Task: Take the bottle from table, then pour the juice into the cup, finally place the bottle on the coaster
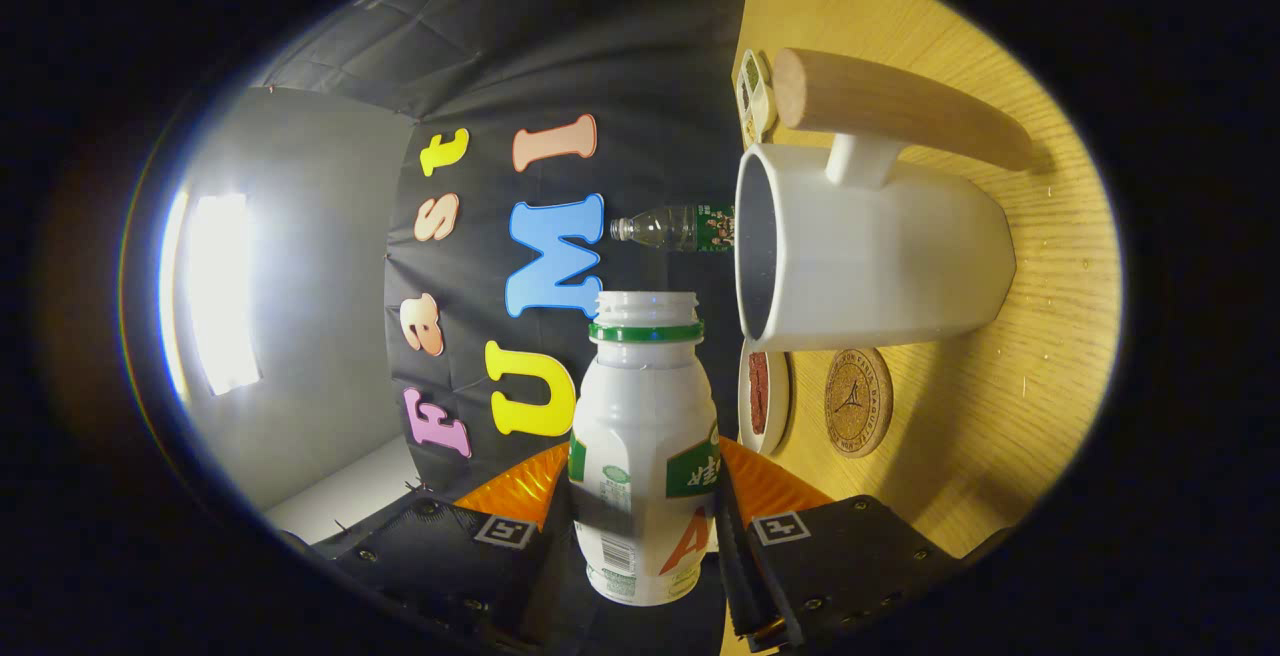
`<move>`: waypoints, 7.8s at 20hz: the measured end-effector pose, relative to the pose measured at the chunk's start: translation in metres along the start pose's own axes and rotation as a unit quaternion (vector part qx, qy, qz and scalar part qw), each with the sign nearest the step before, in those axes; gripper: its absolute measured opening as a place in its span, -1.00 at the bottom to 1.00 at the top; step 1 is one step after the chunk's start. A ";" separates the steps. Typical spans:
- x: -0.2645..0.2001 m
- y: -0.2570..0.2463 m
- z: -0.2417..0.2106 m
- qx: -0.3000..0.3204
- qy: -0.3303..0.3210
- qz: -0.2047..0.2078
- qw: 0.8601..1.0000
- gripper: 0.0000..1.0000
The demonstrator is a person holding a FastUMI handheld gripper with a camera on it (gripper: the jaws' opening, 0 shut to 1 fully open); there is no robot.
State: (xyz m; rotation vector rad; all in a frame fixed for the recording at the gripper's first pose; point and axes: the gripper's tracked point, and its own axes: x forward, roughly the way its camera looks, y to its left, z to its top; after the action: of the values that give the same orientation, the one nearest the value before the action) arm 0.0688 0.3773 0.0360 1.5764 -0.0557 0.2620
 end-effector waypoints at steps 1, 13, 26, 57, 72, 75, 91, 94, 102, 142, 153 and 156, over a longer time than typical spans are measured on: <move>0.001 0.000 0.000 0.005 -0.001 0.000 1.000 0.28; 0.002 0.011 0.004 0.034 -0.011 0.017 0.999 0.28; 0.006 0.020 -0.003 0.049 -0.006 0.037 0.998 0.28; 0.008 0.041 0.001 0.100 -0.023 0.079 0.992 0.28; 0.007 0.046 0.014 0.127 -0.040 0.086 0.987 0.27; 0.007 0.045 0.018 0.131 -0.045 0.085 0.987 0.27; 0.008 0.049 0.025 0.155 -0.061 0.094 0.981 0.27; 0.010 0.047 0.025 0.161 -0.064 0.093 0.980 0.27; 0.009 0.042 0.026 0.165 -0.066 0.092 0.980 0.27; 0.012 0.012 0.020 0.003 -0.042 0.030 0.999 0.27; 0.025 0.014 0.003 -0.202 -0.010 -0.019 0.979 0.28; 0.027 0.012 -0.004 -0.267 -0.001 -0.035 0.963 0.28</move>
State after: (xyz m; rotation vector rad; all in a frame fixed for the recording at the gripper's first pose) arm 0.0922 0.3845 0.0536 1.0397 -0.0661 0.1716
